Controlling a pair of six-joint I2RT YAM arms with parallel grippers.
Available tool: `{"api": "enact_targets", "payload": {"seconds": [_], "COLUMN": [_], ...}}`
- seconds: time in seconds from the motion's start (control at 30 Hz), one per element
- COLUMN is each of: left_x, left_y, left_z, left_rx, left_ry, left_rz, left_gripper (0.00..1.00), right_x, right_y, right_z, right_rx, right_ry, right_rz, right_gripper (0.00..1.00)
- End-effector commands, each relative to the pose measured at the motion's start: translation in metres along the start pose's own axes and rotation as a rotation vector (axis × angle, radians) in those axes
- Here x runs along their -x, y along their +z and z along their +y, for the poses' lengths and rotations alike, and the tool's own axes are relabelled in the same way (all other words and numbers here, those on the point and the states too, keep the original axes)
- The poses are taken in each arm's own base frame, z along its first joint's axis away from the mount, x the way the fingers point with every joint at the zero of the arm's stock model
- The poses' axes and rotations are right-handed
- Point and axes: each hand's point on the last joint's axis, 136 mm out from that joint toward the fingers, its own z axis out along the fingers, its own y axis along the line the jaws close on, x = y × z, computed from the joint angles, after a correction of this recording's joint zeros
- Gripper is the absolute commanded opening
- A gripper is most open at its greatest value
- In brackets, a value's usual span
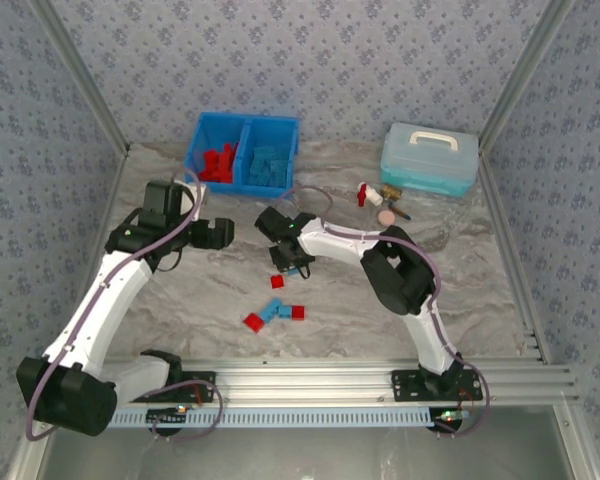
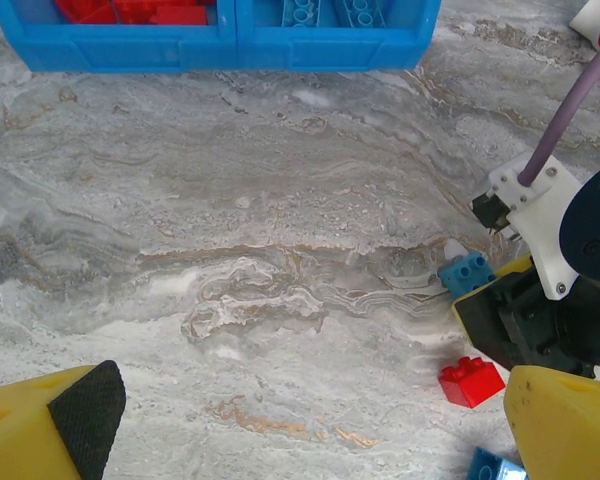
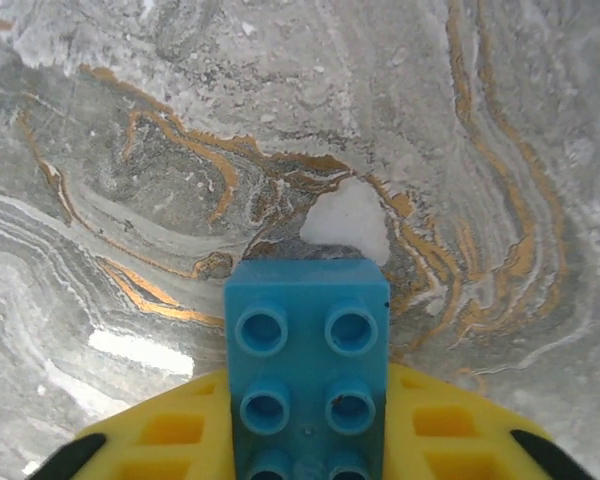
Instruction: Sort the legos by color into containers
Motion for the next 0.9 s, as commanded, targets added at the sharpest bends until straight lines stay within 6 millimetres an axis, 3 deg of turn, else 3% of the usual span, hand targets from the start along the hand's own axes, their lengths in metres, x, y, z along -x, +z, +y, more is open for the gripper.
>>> {"api": "enact_targets", "payload": {"seconds": [0.0,0.17,0.27,0.33,0.57,0.87], "left_x": [0.010,0.015,0.020,0.021,0.024,0.019], "left_y": [-0.010,-0.017,-0.023,-0.027,-0.037,-0.037], "left_z": [0.001,0.002,0.001,0.002,-0.007,-0.005], "left_rx": [-0.001,-0.009,-0.031,-0.033,-0.080,-0.071], "left_ry": [0.020,0.014,0.009,0.010,0.004,0.016], "left_rz": [-0.060,-0.117,-0.169,-0.190,-0.245,-0.231], "left_gripper": [0.99,0.99,0.99,0.99,0.99,0.99], "right_x": [0.030,0.078,0.117,0.142,0.222,0.296], "right_y": [-0.054,-0.125,-0.142,-0.138,-0.092,-0.055], "right_z": [-0.003,0.001,0.004,0.003,0.002,-0.001], "right_rx": [0.002,0.082,0.123,0.115,0.015,0.024], "right_ry": [0.014,0.077,0.119,0.133,0.101,0.044], "right_rz": [-0.131,-0.361,-0.498,-0.551,-0.583,-0.795], "right_gripper": [0.22,0.25,0.27,0.28,0.27,0.31]}}
